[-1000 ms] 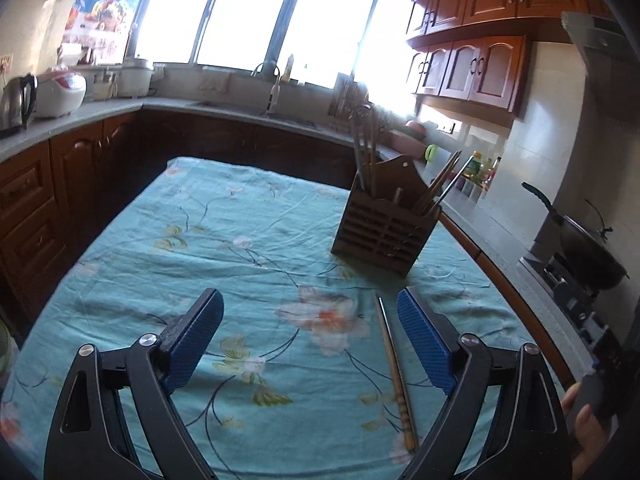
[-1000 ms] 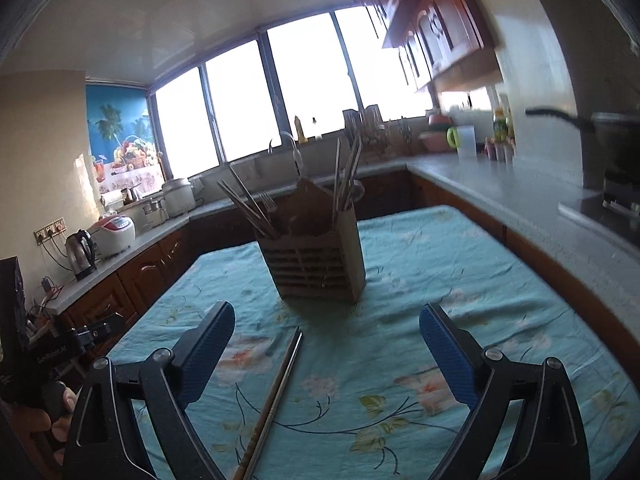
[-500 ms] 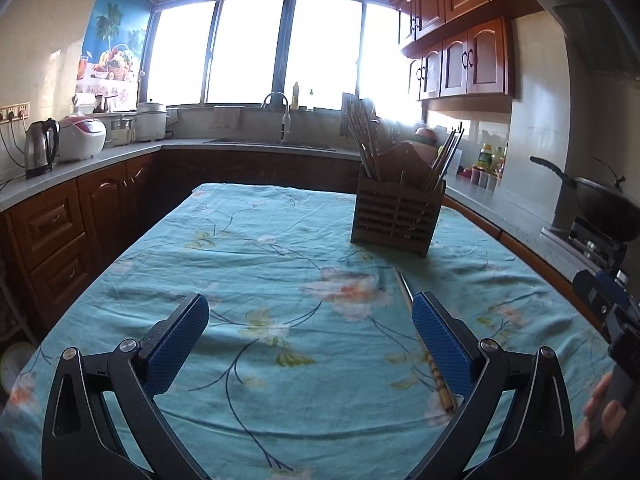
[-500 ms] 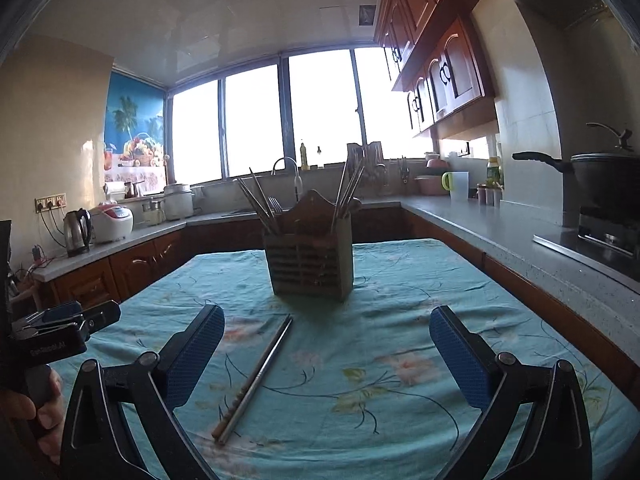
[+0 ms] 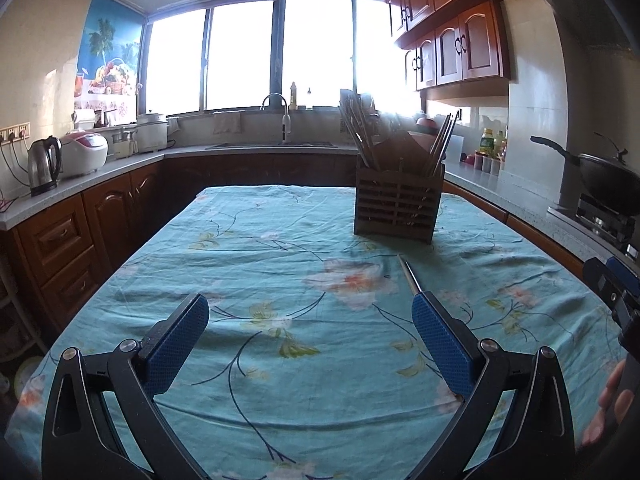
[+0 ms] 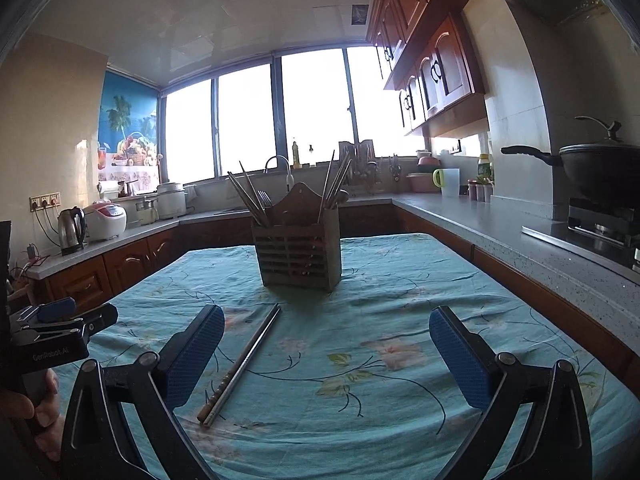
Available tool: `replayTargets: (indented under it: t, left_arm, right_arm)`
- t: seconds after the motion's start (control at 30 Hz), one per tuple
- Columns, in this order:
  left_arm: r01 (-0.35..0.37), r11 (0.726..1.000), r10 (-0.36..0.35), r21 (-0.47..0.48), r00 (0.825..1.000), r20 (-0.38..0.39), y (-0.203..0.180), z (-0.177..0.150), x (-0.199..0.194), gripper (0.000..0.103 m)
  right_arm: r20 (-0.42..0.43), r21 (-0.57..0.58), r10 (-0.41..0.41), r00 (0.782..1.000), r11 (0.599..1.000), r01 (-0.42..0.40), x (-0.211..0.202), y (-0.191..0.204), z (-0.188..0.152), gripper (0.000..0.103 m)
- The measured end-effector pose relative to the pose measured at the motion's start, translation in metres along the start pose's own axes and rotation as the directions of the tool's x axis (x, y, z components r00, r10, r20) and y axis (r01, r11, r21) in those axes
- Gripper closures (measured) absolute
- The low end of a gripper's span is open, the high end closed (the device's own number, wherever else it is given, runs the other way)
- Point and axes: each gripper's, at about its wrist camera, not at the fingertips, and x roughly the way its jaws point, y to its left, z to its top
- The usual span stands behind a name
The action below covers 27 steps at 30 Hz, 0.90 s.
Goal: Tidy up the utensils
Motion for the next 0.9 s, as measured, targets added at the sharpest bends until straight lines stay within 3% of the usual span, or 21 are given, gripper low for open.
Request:
replayTargets:
  t: [0.67,0.9]
  left_arm:
    - [-0.021,0.998,0.018,0.057,0.998,0.054,-0.016,-0.003,-0.011,0.0]
    - [-0.024,0.999,0.023,0.043,0.999,0.037,-0.013,-0.004,-0.007,0.0]
  right_arm:
    - [0.042,-0.004,0.007,0.999,1.0,-0.007,-0.01,0.002,-0.002,0.0]
    - [0.041,-0.012,0.013,0.999,1.0,-0.013,-0.01,0.005,-0.001,0.0]
